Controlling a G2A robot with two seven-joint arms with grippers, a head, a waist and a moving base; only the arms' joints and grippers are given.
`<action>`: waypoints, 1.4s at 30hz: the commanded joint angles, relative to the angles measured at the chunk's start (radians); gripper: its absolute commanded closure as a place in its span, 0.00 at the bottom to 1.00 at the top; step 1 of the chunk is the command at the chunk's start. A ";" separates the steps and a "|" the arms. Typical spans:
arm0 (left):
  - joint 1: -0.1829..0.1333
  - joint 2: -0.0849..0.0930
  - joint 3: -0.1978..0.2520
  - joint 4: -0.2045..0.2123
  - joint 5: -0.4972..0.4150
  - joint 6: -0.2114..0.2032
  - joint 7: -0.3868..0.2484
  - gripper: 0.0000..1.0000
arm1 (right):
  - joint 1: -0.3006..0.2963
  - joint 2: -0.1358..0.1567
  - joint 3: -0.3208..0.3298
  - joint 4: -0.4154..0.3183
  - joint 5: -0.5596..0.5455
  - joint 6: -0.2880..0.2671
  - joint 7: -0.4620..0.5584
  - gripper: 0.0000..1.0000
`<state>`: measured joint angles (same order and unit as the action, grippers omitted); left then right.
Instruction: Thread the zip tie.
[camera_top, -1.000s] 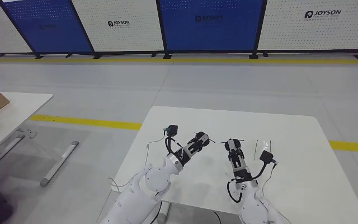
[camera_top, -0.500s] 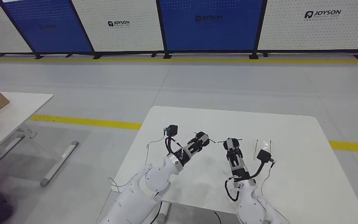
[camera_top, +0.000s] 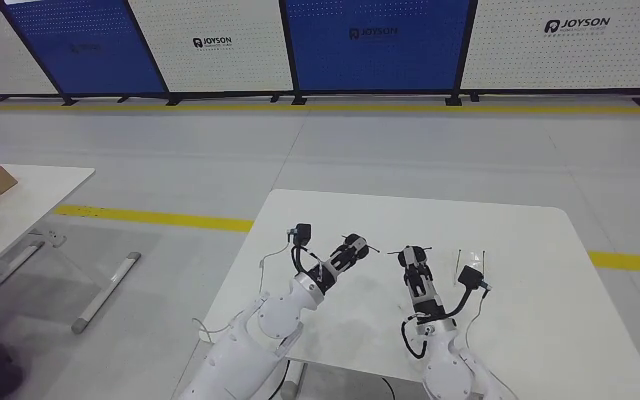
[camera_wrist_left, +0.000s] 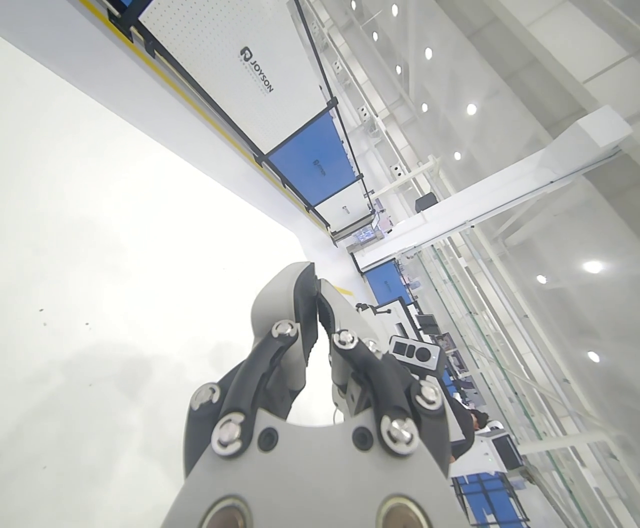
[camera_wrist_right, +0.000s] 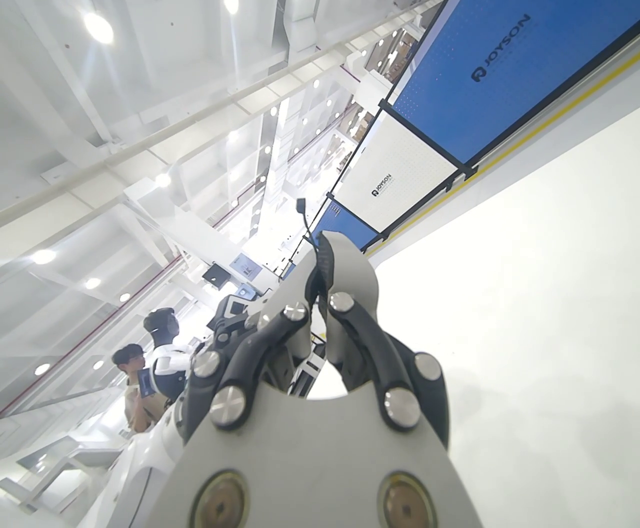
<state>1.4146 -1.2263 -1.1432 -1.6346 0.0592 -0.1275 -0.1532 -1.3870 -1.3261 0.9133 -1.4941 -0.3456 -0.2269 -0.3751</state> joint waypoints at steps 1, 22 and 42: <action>0.000 0.000 0.000 0.000 0.000 0.000 0.000 1.00 | 0.000 0.000 0.000 0.000 0.000 0.000 0.000 1.00; 0.002 -0.001 -0.001 0.012 -0.002 -0.016 0.013 1.00 | 0.000 0.000 0.000 0.000 0.000 0.000 0.000 1.00; 0.002 -0.001 -0.001 0.012 -0.002 -0.016 0.013 1.00 | 0.013 -0.024 -0.005 0.013 -0.017 0.030 0.028 1.00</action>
<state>1.4163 -1.2274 -1.1437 -1.6230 0.0570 -0.1435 -0.1407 -1.3744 -1.3492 0.9082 -1.4822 -0.3599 -0.1982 -0.3451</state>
